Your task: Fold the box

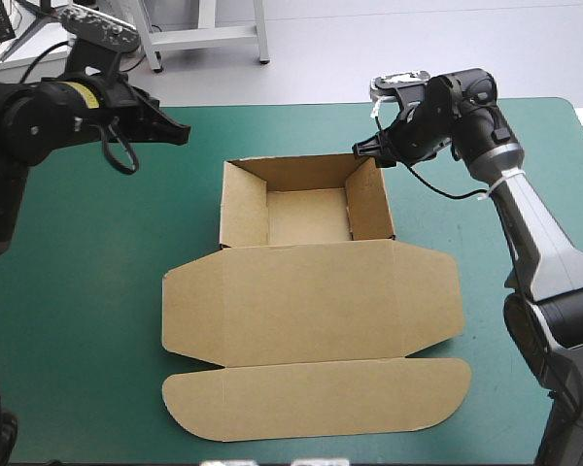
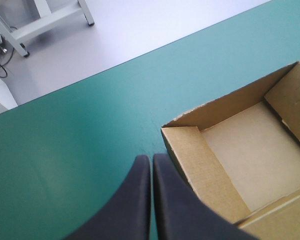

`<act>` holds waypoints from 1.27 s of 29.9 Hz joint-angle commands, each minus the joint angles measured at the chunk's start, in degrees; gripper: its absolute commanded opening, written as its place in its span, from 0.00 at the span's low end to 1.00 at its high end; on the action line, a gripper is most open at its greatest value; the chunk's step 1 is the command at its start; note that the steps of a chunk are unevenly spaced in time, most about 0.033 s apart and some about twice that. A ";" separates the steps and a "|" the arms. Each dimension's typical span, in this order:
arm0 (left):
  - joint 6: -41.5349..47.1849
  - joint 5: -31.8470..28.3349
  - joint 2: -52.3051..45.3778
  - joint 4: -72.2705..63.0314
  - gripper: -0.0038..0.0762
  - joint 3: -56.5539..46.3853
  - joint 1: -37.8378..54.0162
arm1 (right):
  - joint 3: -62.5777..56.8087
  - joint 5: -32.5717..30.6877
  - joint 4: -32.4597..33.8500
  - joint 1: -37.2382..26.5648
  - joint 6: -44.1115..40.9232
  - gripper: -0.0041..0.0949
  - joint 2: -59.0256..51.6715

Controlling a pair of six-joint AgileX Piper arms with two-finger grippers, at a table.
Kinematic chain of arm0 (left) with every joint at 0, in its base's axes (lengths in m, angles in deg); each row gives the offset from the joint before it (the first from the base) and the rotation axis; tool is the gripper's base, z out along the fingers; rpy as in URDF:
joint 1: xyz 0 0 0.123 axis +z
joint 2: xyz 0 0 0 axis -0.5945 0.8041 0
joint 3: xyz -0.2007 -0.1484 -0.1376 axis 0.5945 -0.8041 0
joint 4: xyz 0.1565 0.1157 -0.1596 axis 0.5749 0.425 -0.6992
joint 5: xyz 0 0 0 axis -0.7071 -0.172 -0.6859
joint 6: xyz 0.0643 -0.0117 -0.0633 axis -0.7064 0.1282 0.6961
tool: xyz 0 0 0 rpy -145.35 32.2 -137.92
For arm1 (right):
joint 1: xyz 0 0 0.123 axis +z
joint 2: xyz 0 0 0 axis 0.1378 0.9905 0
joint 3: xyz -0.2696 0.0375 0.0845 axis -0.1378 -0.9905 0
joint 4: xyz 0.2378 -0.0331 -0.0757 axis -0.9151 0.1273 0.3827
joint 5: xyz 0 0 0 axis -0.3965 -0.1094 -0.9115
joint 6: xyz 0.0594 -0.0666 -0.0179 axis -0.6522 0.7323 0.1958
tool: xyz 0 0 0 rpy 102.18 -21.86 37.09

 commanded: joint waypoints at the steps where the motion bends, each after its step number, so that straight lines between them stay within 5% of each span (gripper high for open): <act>1: -1.38 1.91 -6.13 -0.10 0.04 -1.44 -0.20 | -0.49 -0.53 0.47 -0.45 0.52 0.48 -3.43; 7: -2.27 -0.56 -15.04 -0.10 0.04 -12.53 -0.20 | -3.76 1.24 0.47 -0.45 0.52 0.48 -2.42; 24: 5.57 -24.33 -52.85 0.78 0.04 -66.33 -0.20 | -3.76 -0.48 -4.90 -0.45 0.52 0.45 9.56; 29: 5.70 -27.55 -62.45 0.93 0.04 -78.57 -0.20 | -3.76 -0.48 -4.55 -0.45 -1.01 0.26 10.01; 32: 8.24 -27.80 -67.36 0.93 0.04 -83.59 -0.20 | -3.76 -0.48 -4.27 -0.45 -1.01 0.05 10.01; 38: 10.34 -29.49 -74.51 1.03 0.04 -88.90 -0.20 | -3.76 -0.48 1.79 -0.81 -1.38 0.02 10.01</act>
